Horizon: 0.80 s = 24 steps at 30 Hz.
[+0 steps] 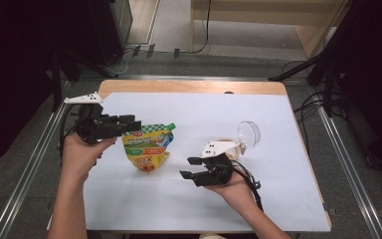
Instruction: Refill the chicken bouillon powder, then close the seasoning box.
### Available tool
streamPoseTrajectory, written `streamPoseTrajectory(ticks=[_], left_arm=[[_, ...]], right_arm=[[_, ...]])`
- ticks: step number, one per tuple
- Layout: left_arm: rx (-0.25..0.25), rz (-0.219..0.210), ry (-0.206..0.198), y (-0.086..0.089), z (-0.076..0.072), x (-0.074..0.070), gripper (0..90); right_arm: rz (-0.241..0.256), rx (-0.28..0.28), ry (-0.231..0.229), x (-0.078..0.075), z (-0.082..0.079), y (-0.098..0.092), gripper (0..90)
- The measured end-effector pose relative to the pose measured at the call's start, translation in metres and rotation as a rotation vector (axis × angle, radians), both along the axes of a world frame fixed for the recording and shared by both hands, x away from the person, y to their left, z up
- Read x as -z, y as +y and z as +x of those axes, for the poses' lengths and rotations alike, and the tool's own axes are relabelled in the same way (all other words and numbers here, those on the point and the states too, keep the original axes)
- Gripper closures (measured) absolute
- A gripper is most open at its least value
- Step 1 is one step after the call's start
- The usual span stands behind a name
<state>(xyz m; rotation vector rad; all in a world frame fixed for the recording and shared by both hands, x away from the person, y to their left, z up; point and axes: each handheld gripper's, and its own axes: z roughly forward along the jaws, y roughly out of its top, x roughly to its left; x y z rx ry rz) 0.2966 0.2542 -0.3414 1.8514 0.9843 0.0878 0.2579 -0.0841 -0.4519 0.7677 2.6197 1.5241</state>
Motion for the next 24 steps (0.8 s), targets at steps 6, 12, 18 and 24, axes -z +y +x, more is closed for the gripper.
streamPoseTrajectory(ticks=[6, 12, 18, 24], left_arm=[[-0.03, 0.001, -0.006, 0.011, 0.0, -0.002, 47.4], [-0.063, 0.02, -0.004, 0.022, 0.001, 0.0, 45.2], [-0.103, 0.031, 0.005, 0.032, 0.004, 0.008, 42.9], [-0.126, 0.044, 0.019, 0.038, 0.008, 0.018, 42.0]], right_arm=[[-0.001, -0.005, 0.006, -0.006, 0.003, -0.005, 48.6], [0.007, 0.012, 0.008, -0.013, 0.008, -0.016, 49.2], [0.021, 0.032, 0.012, -0.024, 0.012, -0.03, 49.3], [0.023, 0.046, 0.007, -0.033, 0.015, -0.041, 49.6]])
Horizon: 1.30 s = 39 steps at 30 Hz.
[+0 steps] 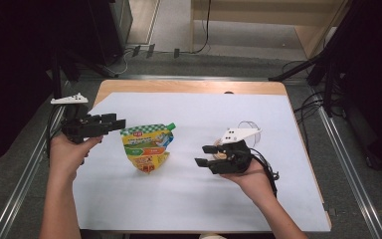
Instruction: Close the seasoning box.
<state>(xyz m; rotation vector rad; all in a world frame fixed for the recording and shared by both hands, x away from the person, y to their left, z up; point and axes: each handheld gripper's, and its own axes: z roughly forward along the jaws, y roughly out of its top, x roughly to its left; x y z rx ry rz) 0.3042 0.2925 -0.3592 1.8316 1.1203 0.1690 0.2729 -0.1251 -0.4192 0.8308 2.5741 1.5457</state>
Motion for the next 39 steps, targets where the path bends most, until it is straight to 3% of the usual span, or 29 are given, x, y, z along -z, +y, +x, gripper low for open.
streamPoseTrajectory(ticks=[14, 19, 33, 39], left_arm=[[-0.013, 0.023, 0.027, -0.002, 0.01, 0.03, 40.7], [-0.009, 0.053, 0.028, -0.004, 0.012, 0.038, 39.6], [0.015, 0.056, 0.038, -0.008, 0.013, 0.043, 39.1], [0.017, 0.059, 0.038, -0.01, 0.013, 0.043, 38.7]], right_arm=[[0.006, 0.051, -0.032, -0.023, 0.005, -0.031, 51.1], [0.02, 0.074, -0.037, -0.029, 0.007, -0.044, 51.4], [0.021, 0.159, -0.064, -0.048, 0.013, -0.087, 52.3], [0.045, 0.185, -0.066, -0.05, 0.015, -0.102, 54.6]])
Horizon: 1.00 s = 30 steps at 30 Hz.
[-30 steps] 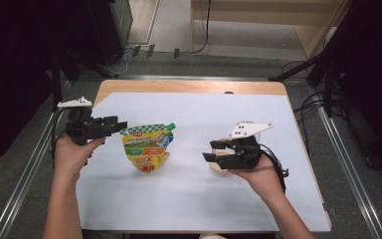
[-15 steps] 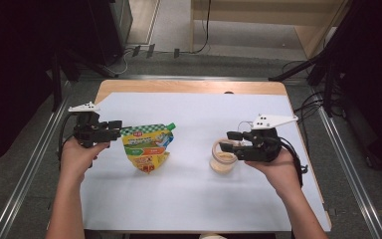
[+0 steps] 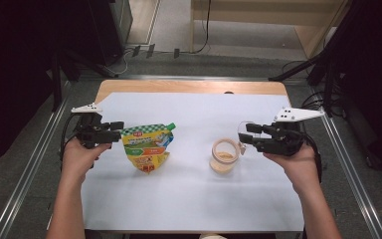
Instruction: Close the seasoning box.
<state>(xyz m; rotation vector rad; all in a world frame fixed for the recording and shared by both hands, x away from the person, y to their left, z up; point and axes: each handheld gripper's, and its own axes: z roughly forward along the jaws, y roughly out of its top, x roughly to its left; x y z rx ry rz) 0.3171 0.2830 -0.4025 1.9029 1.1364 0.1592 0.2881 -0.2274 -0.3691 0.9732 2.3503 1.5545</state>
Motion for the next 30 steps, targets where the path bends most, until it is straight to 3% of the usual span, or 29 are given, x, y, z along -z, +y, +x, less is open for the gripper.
streamPoseTrajectory(ticks=[7, 16, 24, 30], left_arm=[[-0.001, -0.002, -0.001, 0.001, 0.0, 0.0, 38.8], [0.0, -0.006, -0.002, 0.002, 0.0, 0.0, 38.6], [0.001, -0.003, 0.001, 0.001, 0.0, 0.001, 38.6], [0.002, 0.0, 0.006, 0.0, 0.0, 0.001, 38.6]], right_arm=[[0.01, 0.028, -0.013, -0.006, 0.0, -0.015, 54.6], [0.017, 0.106, -0.013, -0.007, 0.003, -0.042, 59.9], [0.002, 0.19, 0.029, 0.012, 0.013, -0.056, 71.9], [-0.031, 0.206, 0.053, 0.03, 0.019, -0.058, 83.1]])
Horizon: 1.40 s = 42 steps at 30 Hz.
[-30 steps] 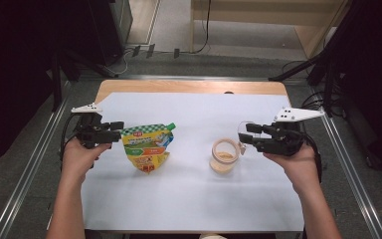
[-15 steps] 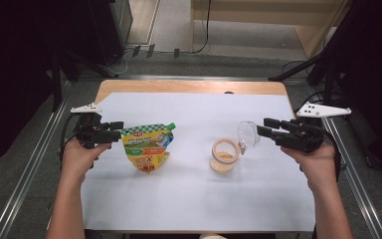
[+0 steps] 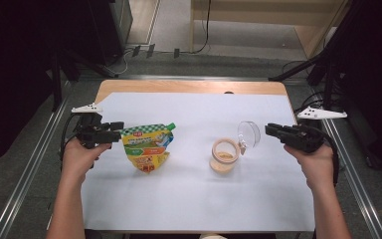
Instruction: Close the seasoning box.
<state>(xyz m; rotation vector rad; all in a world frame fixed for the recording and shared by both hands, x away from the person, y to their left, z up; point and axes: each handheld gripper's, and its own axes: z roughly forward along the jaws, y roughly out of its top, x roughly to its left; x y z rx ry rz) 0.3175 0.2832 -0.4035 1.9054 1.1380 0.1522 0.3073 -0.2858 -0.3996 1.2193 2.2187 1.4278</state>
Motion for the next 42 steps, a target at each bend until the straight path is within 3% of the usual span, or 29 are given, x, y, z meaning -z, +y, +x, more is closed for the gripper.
streamPoseTrajectory(ticks=[4, 15, 33, 42], left_arm=[[0.003, 0.005, 0.0, -0.001, 0.0, 0.001, 38.5], [0.01, 0.008, 0.003, -0.002, 0.001, 0.002, 38.4], [0.012, 0.016, 0.013, -0.006, 0.002, 0.005, 38.4], [0.006, 0.017, 0.019, -0.005, 0.003, 0.006, 38.4]], right_arm=[[-0.011, 0.0, 0.021, 0.012, 0.004, 0.001, 90.0], [0.037, -0.043, 0.088, 0.033, 0.012, 0.016, 90.0], [0.033, -0.107, 0.066, 0.024, 0.005, 0.036, 90.0], [0.02, -0.173, 0.064, 0.023, 0.0, 0.055, 90.0]])
